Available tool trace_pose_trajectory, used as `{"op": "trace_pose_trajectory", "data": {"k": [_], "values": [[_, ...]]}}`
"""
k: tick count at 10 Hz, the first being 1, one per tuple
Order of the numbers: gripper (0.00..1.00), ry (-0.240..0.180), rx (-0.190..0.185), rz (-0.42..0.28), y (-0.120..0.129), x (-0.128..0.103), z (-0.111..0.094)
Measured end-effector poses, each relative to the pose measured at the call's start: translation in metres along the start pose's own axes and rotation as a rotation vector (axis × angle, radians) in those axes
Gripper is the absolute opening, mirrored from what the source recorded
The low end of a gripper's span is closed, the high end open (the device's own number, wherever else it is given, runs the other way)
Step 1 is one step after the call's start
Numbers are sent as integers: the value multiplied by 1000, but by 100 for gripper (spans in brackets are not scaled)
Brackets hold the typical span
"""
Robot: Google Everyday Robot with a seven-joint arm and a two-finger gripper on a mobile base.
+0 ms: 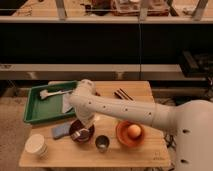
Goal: Place fork in purple bowl
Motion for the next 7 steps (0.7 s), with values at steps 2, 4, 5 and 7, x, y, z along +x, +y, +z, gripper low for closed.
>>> {"op": "trace_pose_trajectory", "data": {"k": [2,4,5,7], "values": [[73,4,6,2,-1,2,-1],[73,7,16,11,-2,6,-4],[73,9,23,19,-3,9,-6],[73,6,30,30,-2,16,-9]]}}
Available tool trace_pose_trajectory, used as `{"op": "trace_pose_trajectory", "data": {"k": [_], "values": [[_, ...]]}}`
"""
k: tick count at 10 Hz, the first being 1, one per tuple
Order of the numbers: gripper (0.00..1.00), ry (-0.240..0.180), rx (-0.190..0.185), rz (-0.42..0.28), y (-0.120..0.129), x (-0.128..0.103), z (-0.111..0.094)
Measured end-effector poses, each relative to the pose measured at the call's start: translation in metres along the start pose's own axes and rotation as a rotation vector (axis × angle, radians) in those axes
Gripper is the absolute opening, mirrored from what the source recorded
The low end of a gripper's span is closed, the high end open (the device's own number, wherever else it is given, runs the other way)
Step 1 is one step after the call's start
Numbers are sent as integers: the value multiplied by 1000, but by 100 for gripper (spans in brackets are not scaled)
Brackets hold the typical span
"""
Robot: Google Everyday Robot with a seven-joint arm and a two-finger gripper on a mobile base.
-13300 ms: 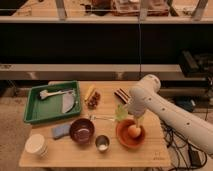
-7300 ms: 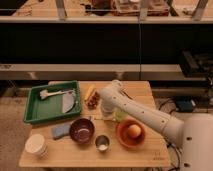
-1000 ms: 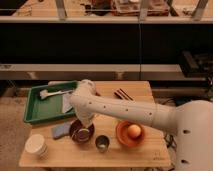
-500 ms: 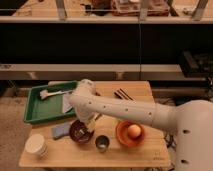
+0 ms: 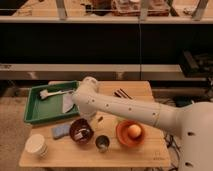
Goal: Place fork in purple bowl
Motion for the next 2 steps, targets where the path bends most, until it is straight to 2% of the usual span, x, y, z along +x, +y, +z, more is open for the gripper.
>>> {"op": "trace_pose_trajectory", "data": {"k": [2], "values": [[73,-4,-2,-5,-1,-3,0]]}}
